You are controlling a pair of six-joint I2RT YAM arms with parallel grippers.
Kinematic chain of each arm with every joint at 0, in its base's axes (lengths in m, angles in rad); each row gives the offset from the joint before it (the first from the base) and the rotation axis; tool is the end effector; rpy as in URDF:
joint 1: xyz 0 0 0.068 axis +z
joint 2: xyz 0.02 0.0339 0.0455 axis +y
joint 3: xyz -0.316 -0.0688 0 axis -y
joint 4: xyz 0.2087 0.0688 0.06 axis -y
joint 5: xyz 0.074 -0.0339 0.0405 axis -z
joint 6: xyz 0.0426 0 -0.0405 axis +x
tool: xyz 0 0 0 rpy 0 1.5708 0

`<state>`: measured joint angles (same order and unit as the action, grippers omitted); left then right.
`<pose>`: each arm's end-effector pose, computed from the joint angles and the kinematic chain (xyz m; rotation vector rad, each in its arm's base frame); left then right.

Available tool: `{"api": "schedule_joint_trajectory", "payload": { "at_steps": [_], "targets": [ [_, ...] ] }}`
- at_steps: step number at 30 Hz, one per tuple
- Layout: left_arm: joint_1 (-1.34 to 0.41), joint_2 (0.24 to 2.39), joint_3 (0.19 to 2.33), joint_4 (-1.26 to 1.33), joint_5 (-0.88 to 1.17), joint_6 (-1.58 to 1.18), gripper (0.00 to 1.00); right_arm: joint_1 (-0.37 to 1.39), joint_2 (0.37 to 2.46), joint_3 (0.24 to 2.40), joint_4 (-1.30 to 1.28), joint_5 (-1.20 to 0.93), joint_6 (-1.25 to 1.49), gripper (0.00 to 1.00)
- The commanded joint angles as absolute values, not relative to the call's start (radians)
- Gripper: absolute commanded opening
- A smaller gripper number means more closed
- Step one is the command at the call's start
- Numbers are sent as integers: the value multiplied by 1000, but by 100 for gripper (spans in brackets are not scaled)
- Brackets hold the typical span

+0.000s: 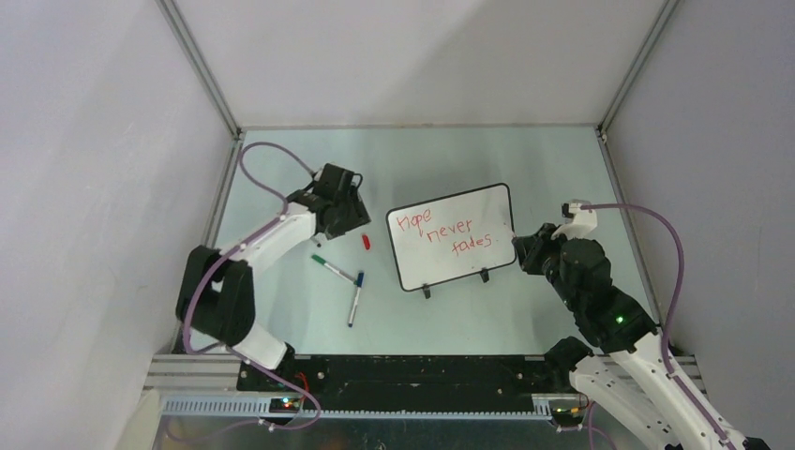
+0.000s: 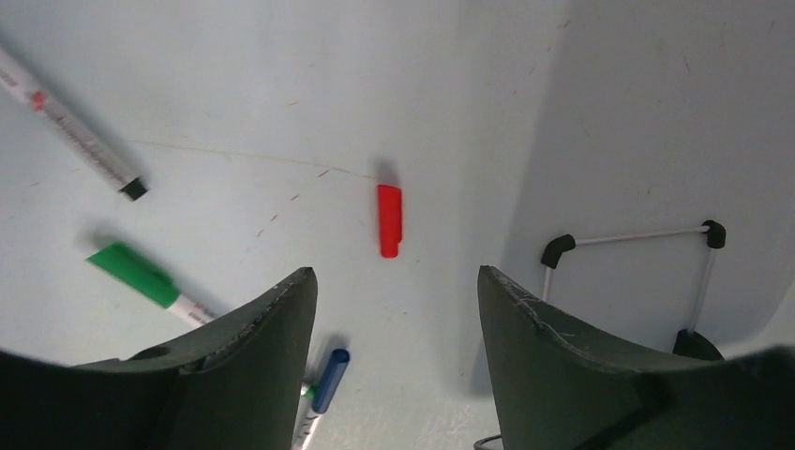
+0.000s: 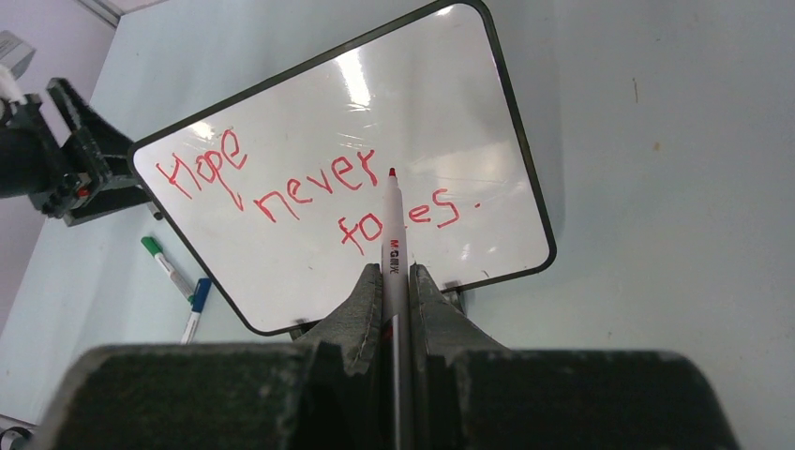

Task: Write a sentence on the whiteboard
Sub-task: Pick up the pen cap from the center of the board.

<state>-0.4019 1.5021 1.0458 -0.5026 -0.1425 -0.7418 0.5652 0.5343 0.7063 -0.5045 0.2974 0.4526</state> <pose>0.2590 -0.1035 0.2956 -0.4857 2.4920 -0.2816 0.0505 0.0172 0.3318 0.0955 1.9068 0.4108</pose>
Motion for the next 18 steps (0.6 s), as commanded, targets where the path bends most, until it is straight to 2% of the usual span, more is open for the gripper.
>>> {"api": "schedule_joint_trajectory", "payload": {
  "at_steps": [1, 7, 18],
  "targets": [
    [-445, 1610, 1159, -571, -174, -770, 69, 559, 539, 709, -487, 296, 456, 0],
    [-462, 1736, 1235, -619, -198, -797, 68, 555, 535, 709, -492, 302, 458, 0],
    [-466, 1848, 1284, -656, -246, -818, 59, 551, 534, 709, -498, 299, 465, 0]
  ]
}}
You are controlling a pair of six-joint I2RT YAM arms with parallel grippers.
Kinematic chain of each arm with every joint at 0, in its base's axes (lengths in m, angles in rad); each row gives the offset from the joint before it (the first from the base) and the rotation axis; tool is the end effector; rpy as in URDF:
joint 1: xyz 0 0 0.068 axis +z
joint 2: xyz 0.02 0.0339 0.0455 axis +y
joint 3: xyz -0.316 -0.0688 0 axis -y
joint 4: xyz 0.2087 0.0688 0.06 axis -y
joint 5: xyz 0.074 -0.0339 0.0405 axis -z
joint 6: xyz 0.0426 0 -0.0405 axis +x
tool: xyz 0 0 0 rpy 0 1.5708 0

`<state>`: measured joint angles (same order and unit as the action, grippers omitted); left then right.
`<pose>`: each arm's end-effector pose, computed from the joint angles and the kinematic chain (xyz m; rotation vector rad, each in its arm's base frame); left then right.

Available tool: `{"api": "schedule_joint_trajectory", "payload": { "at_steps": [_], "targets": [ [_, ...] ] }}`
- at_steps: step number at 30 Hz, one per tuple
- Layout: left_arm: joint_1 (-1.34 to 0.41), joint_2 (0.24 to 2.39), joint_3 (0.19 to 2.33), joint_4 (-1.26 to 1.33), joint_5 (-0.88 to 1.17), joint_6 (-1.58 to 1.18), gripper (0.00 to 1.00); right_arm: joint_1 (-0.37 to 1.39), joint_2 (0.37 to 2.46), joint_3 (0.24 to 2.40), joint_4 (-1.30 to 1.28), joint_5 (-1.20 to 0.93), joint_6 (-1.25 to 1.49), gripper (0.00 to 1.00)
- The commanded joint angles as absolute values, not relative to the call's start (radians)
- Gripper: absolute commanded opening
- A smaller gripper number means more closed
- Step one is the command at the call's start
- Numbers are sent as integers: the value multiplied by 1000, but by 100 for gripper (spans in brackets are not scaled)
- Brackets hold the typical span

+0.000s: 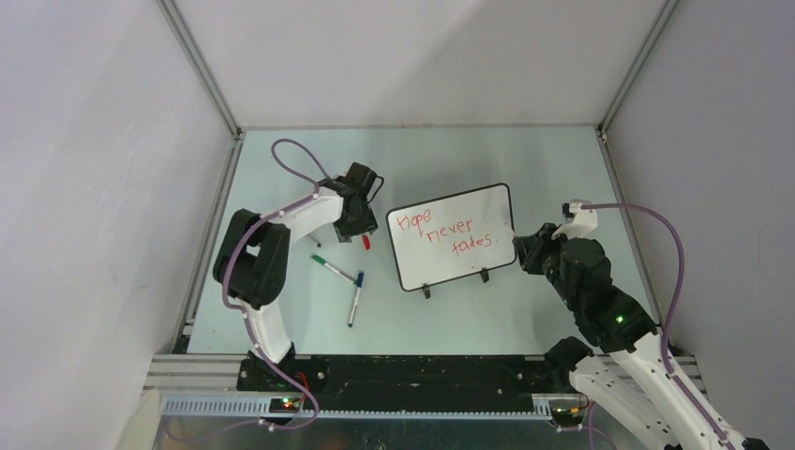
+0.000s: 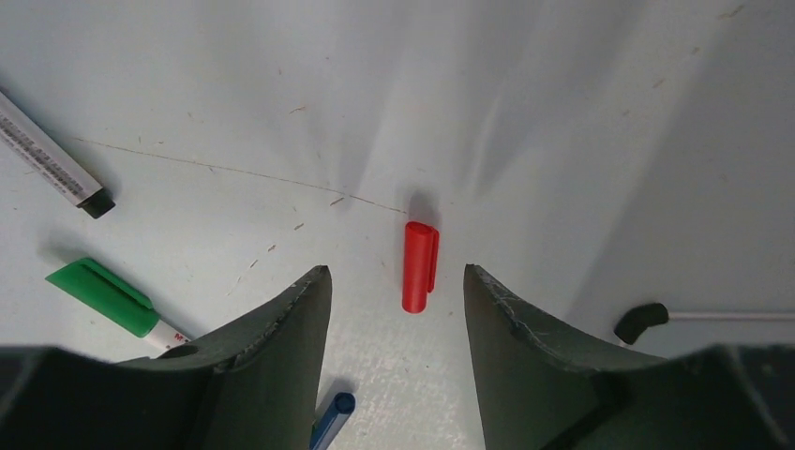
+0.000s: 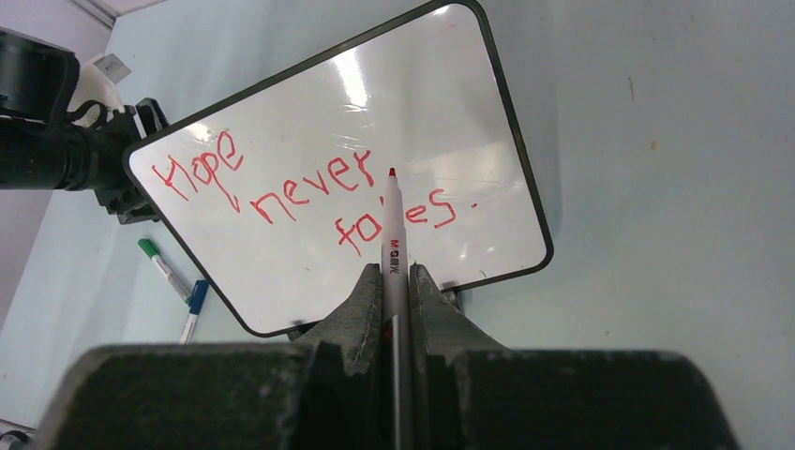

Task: Write a sentence on the whiteboard
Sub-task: Pick up the pen cap from the center of the board.

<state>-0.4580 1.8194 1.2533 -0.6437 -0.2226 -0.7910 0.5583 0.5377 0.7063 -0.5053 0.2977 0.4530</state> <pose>0.3153 -0.1449 0.2504 -0.5056 2.6735 -0.0436 0.0512 0.0172 0.3316 0.1020 1.9098 0.4040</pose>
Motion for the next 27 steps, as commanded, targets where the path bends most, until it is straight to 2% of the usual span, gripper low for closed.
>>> {"api": "schedule_joint_trajectory", "payload": {
  "at_steps": [1, 9, 13, 15, 17, 22, 27],
  "targets": [
    [-467, 1860, 1283, -649, -239, -818, 58, 550, 534, 709, -498, 298, 464, 0],
    [-467, 1918, 1298, -624, -209, -827, 50, 541, 535, 709, -494, 286, 461, 0],
    [-465, 1936, 1294, -619, -205, -848, 27, 538, 531, 709, -493, 275, 455, 0],
    [-462, 1927, 1275, -610, -200, -865, 4, 538, 526, 709, -491, 264, 448, 0],
    [-458, 1893, 1233, -592, -199, -879, 0, 538, 515, 709, -487, 233, 442, 0],
    [-438, 1704, 1078, -526, -178, -916, 0, 547, 534, 710, -445, 24, 411, 0],
    [-420, 1451, 943, -473, -142, -997, 0, 663, 563, 707, -380, 61, 420, 0]
  ]
}}
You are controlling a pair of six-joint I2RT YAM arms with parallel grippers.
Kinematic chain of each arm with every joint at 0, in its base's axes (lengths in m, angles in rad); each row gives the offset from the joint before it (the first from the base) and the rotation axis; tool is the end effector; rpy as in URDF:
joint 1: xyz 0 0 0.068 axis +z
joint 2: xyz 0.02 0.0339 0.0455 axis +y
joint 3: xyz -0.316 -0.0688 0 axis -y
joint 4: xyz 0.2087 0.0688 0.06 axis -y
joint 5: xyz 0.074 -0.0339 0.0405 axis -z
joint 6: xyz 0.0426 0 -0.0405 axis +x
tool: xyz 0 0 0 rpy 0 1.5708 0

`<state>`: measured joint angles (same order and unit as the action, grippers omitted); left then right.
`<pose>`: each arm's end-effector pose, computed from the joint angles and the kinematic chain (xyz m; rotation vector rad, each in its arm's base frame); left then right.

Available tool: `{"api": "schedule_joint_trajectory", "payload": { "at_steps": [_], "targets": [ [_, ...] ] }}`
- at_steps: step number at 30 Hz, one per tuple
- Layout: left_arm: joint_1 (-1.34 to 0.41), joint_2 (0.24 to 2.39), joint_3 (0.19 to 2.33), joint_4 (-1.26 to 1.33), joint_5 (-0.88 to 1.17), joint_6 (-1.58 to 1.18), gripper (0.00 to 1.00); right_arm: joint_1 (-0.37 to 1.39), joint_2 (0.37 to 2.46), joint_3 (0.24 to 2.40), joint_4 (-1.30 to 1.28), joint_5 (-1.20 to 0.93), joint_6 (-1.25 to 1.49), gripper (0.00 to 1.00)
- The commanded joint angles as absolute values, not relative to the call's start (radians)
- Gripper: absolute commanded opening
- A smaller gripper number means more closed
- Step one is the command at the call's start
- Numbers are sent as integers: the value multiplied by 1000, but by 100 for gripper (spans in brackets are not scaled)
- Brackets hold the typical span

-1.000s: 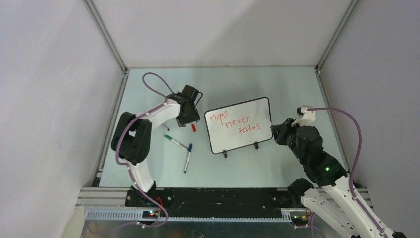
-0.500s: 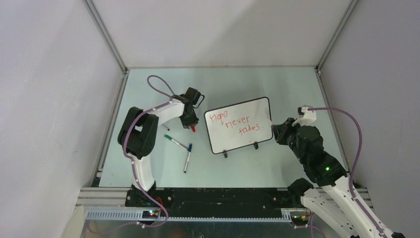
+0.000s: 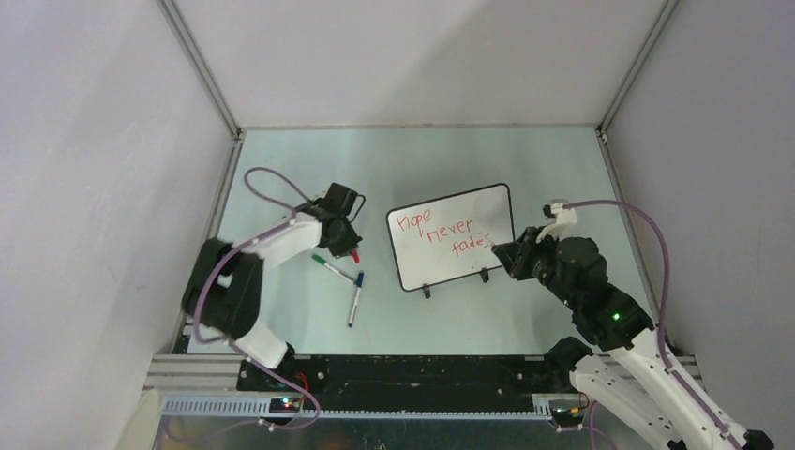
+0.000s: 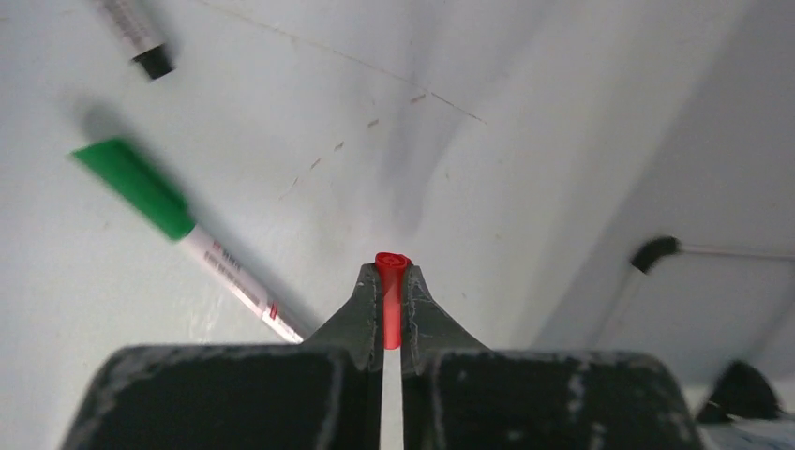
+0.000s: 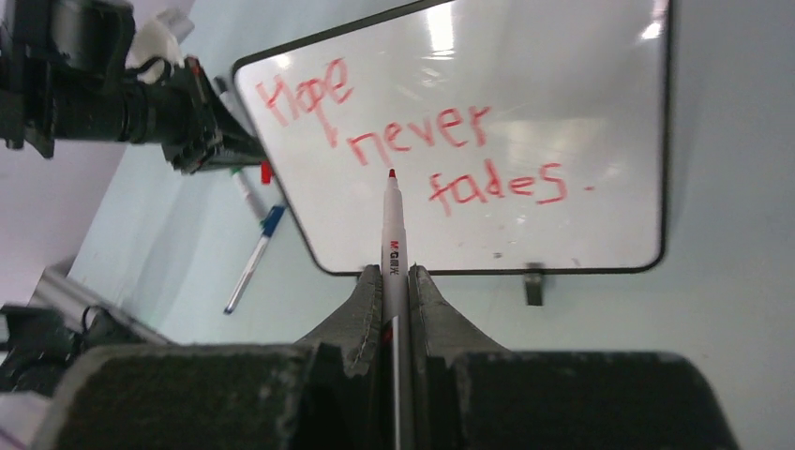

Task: Write a sentence on the whiteboard
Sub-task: Pick up the pen cap from the center of the board, then insert the whiteboard marker without the cap into the pen cap.

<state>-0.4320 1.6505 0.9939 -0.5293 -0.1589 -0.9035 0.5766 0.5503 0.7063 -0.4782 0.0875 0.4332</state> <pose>0.2668 -0.1156 0.2411 -0.6809 2.6525 -0.1592 0.0506 0.0285 0.3336 -0.0778 1.9359 0.6006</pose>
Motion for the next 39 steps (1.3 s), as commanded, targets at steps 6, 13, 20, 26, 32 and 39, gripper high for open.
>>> {"api": "schedule_joint_trajectory", "payload": {
  "at_steps": [6, 13, 20, 26, 32, 39],
  "targets": [
    [-379, 1324, 975, -639, -27, -1084, 0, 929, 612, 708, -228, 217, 384, 0],
    [-338, 1206, 965, -630, 182, -1183, 0, 1310, 782, 700, 21, 539, 246, 0],
    [-292, 1049, 891, -606, 238, -1317, 0, 1442, 944, 719, 242, 672, 146, 0],
    [-288, 971, 840, -569, 298, -1384, 0, 1449, 1069, 781, 275, 660, 168, 0],
    [-288, 884, 817, -574, 284, -1418, 0, 1448, 1157, 852, 257, 666, 196, 0],
    [-285, 848, 811, -590, 290, -1420, 0, 1419, 1201, 892, 224, 641, 245, 0]
  ]
}}
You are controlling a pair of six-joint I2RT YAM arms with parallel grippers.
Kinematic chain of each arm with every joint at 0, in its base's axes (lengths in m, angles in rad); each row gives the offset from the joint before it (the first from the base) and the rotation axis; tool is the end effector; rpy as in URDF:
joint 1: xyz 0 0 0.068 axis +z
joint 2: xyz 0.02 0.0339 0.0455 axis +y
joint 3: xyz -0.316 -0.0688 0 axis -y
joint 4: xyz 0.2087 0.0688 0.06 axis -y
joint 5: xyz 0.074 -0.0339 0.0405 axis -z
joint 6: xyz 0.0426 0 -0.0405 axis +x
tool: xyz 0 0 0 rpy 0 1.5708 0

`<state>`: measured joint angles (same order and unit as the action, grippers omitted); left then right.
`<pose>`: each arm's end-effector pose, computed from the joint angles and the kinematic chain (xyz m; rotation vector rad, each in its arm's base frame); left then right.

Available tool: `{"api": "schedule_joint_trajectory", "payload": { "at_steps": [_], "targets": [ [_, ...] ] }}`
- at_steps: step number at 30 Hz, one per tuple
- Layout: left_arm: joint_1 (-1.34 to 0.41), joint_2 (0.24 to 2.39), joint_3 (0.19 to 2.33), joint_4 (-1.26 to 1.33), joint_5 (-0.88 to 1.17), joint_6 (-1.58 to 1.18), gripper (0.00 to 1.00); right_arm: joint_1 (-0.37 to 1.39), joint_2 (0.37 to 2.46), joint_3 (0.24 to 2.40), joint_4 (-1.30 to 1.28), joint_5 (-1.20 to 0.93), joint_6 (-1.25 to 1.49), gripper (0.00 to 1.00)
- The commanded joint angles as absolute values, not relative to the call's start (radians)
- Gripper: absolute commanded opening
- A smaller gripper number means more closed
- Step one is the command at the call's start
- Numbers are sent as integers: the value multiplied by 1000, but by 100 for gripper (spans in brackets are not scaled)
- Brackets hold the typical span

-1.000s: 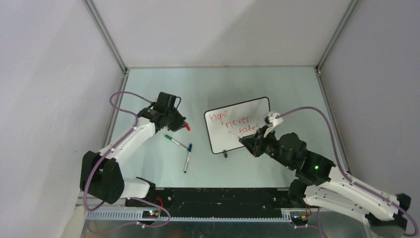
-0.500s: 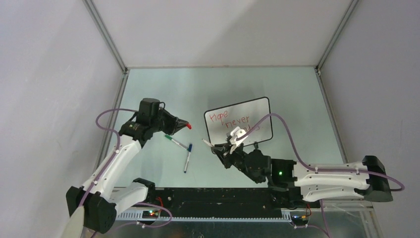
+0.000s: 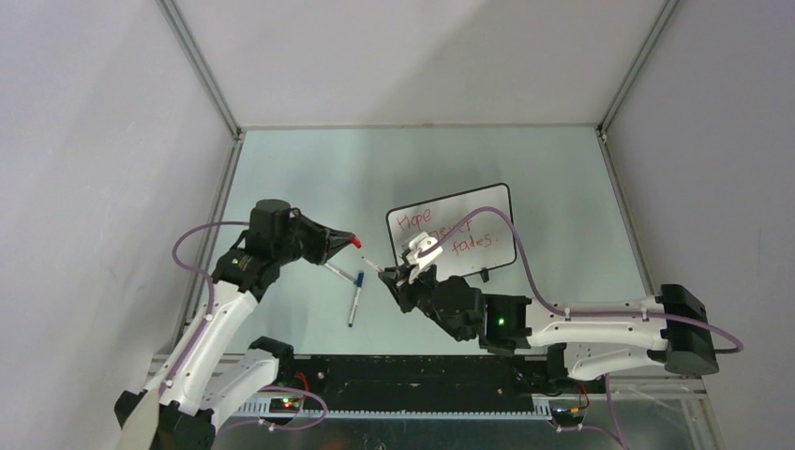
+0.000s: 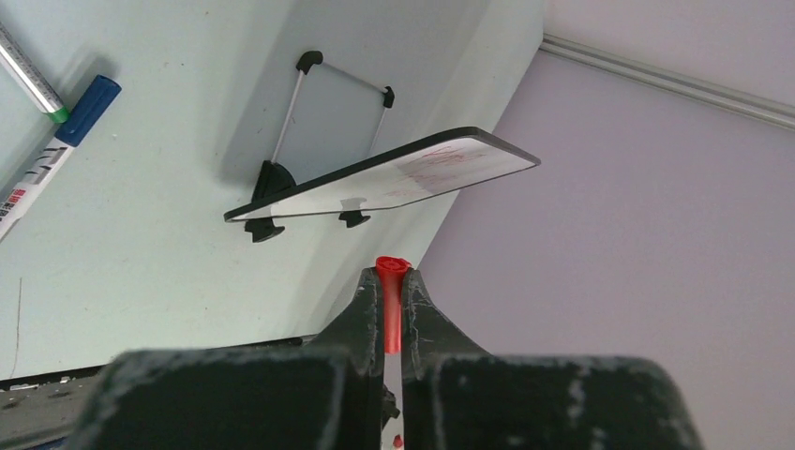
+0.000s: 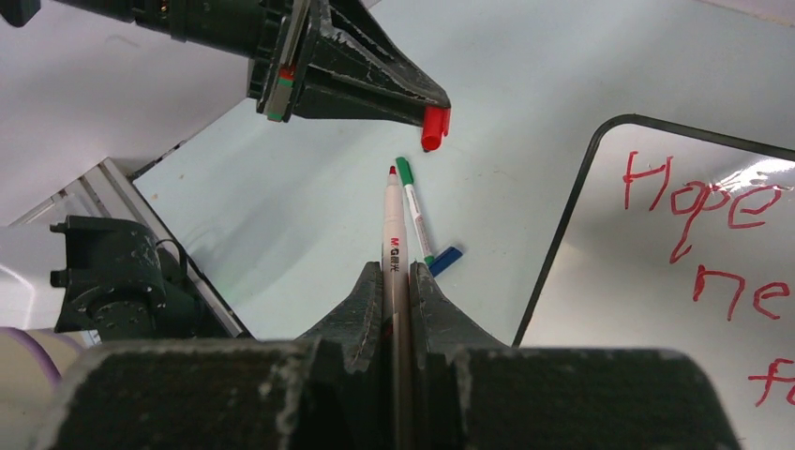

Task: Write a sentence on the whiteboard
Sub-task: Insert the whiteboard marker without the cap into the pen cap.

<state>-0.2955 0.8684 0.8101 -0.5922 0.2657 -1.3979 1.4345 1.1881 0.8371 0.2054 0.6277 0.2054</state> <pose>0.1109 -0.0454 0.3327 -1.1584 2.1978 -1.1398 0.0555 0.2204 0.3755 -0.5809 1.6363 0.6859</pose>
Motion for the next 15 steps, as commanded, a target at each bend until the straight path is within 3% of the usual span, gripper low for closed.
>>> {"api": "schedule_joint_trajectory", "payload": {
  "at_steps": [1, 15],
  "targets": [
    [-285, 847, 809, -589, 293, -1420, 0, 1416, 1202, 893, 218, 638, 251, 0],
    [-286, 842, 803, -576, 311, -1419, 0, 1364, 1213, 894, 214, 587, 275, 0]
  ]
}}
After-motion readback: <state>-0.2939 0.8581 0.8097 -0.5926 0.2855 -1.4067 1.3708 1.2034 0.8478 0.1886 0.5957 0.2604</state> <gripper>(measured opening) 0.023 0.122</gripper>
